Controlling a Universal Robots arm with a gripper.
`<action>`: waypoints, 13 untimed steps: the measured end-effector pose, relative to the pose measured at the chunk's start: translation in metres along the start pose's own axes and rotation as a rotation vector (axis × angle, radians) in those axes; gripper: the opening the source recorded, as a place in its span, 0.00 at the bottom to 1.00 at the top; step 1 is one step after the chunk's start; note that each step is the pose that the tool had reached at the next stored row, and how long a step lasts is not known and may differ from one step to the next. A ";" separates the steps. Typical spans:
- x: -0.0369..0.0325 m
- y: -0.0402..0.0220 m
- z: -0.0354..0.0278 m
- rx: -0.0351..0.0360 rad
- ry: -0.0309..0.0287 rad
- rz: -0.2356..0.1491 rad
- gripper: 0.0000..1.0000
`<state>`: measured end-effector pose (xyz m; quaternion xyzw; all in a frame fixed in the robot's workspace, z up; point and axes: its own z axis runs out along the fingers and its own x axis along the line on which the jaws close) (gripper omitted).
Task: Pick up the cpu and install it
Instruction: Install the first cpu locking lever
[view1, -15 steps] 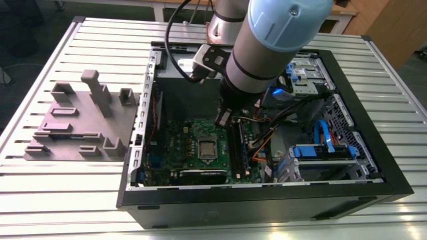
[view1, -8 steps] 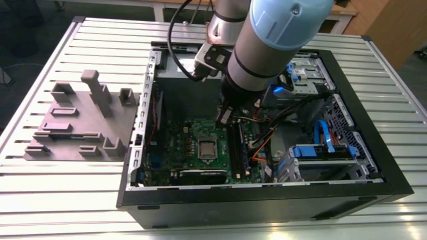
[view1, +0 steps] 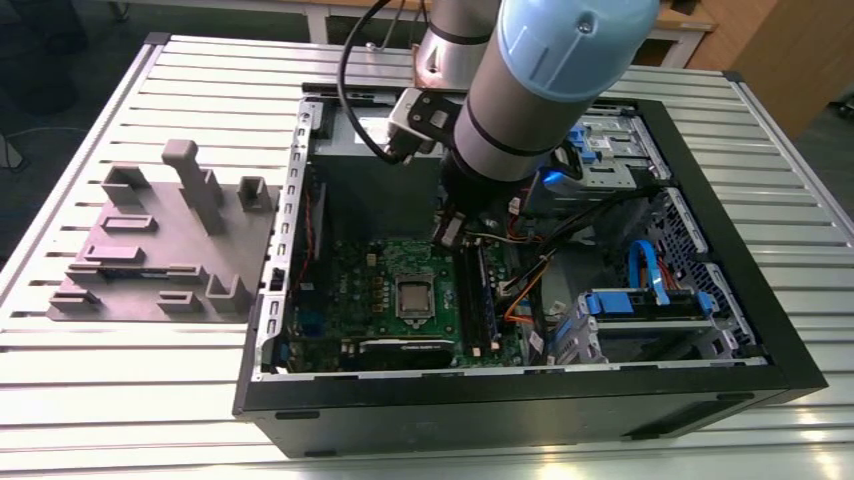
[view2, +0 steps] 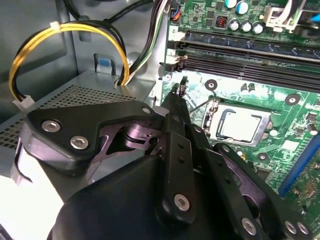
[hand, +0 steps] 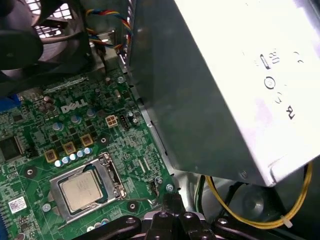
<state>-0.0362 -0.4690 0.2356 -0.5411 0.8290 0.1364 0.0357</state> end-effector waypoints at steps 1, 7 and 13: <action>0.0000 -0.0001 0.0002 -0.0018 0.0018 -0.009 0.11; 0.0006 -0.0002 0.0002 -0.0056 0.0059 -0.027 0.11; 0.0022 -0.0009 -0.0004 -0.0005 0.0194 -0.028 0.11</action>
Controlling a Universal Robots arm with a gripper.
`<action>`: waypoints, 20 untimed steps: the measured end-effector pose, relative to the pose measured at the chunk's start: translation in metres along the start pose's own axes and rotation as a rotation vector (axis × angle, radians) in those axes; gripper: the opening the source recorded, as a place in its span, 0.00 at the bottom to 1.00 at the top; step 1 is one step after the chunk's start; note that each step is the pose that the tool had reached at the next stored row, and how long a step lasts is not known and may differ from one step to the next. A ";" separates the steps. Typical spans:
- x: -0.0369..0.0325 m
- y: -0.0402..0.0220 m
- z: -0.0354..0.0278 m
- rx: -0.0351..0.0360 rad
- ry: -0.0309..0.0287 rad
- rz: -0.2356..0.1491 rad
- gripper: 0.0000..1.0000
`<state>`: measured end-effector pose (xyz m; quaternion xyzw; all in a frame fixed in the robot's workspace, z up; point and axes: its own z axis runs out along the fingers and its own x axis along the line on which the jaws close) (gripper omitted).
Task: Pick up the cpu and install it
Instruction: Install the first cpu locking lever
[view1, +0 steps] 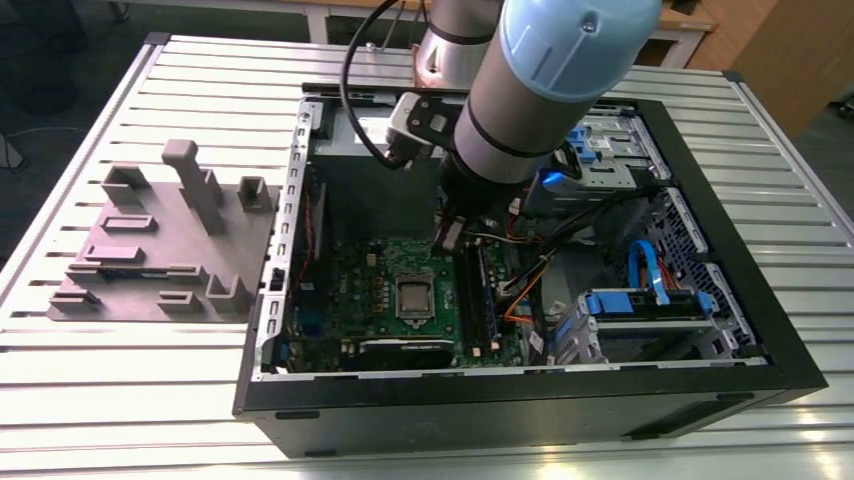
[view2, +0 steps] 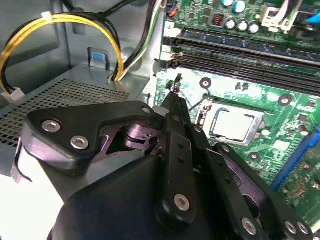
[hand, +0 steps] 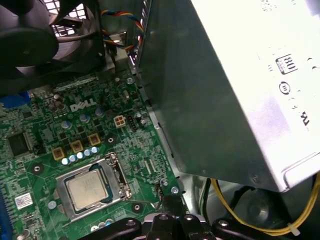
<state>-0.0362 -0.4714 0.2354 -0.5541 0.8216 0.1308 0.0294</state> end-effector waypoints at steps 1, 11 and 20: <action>0.0002 0.0000 0.0000 0.0024 0.0056 0.001 0.11; 0.0075 0.0040 -0.0007 0.0180 0.0287 -0.021 0.11; 0.0180 0.0043 -0.0027 0.0237 0.0290 -0.047 0.11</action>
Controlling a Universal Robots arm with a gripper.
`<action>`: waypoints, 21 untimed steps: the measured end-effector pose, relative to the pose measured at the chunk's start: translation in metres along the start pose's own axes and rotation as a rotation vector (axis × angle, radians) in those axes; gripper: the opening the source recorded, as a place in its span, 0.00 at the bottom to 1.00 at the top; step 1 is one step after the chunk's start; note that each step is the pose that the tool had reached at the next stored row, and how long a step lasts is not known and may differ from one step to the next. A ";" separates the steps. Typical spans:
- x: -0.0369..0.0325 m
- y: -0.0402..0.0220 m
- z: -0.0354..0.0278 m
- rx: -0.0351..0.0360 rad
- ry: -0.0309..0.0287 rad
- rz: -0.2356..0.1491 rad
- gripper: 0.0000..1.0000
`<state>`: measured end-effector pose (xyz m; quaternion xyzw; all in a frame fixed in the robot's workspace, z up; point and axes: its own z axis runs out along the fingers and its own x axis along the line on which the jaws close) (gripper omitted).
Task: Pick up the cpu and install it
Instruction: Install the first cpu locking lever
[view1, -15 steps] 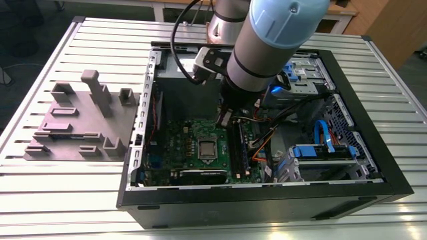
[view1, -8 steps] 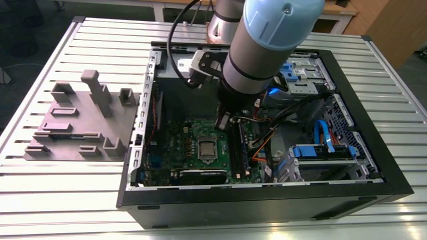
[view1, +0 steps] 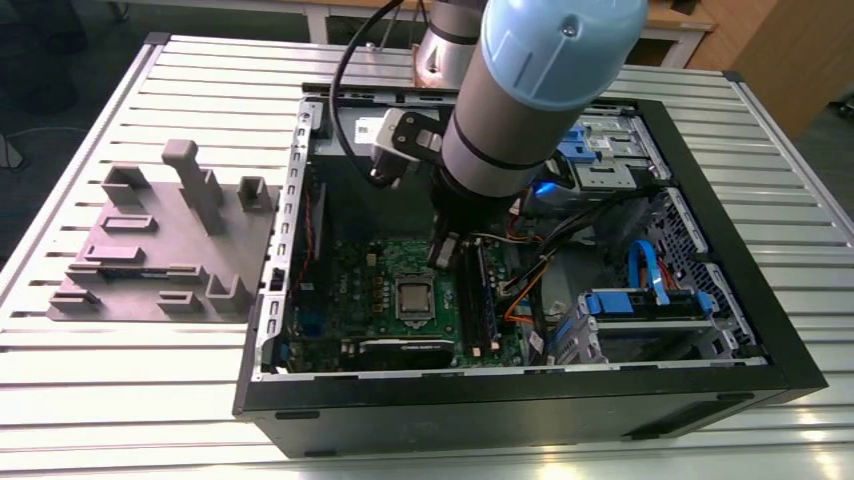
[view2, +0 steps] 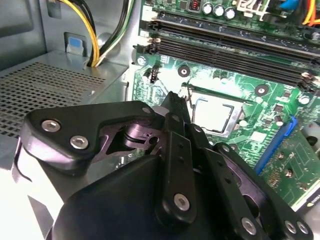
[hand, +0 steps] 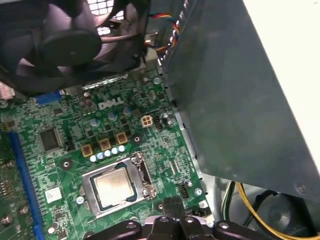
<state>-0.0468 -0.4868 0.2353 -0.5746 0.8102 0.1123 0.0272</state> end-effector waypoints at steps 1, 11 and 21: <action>0.0010 -0.0002 -0.0002 0.0017 -0.0004 -0.002 0.11; 0.0020 -0.0006 -0.0003 -0.0046 0.0049 -0.049 0.11; 0.0022 -0.0007 -0.0002 -0.0041 0.0069 -0.049 0.11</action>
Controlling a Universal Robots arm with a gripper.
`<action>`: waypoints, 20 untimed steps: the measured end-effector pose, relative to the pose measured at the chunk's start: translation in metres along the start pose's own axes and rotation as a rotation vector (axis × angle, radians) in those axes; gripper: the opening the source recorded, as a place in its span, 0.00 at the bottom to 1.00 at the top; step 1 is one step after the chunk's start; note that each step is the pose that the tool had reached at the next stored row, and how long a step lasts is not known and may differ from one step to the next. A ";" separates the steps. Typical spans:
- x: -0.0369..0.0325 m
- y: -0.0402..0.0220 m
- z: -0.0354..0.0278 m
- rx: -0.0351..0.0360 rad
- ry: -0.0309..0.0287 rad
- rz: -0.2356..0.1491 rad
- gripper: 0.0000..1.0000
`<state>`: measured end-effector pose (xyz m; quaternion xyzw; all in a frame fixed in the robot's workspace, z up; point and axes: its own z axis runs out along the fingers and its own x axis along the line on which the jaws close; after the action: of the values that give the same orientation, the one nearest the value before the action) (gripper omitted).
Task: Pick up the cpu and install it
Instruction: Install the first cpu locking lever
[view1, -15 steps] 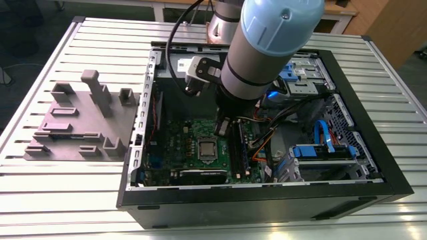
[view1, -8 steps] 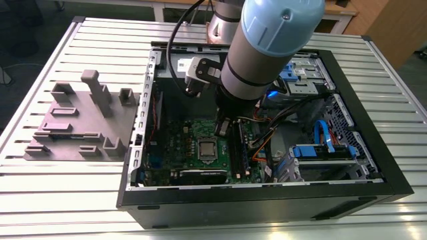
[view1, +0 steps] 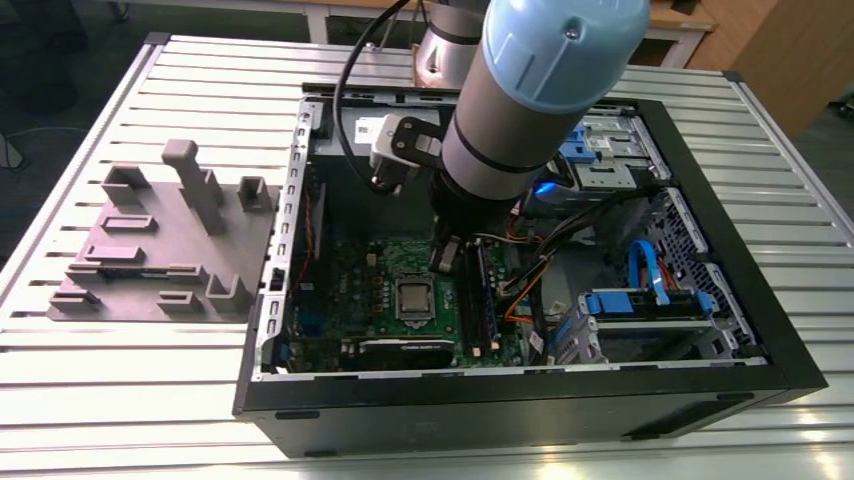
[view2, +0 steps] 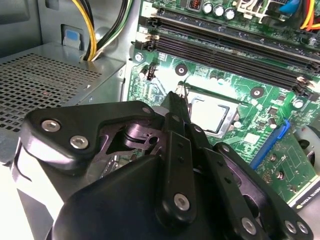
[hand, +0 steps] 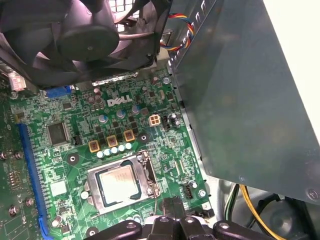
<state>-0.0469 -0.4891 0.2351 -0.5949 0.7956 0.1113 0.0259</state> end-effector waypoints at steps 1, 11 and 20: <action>0.0003 0.0000 -0.0002 0.0004 0.0019 0.000 0.11; 0.0015 -0.0004 -0.0004 0.0022 0.0206 -0.041 0.11; 0.0014 -0.0002 -0.0011 0.0242 0.0551 -0.081 0.11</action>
<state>-0.0469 -0.4907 0.2359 -0.6291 0.7726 0.0841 0.0157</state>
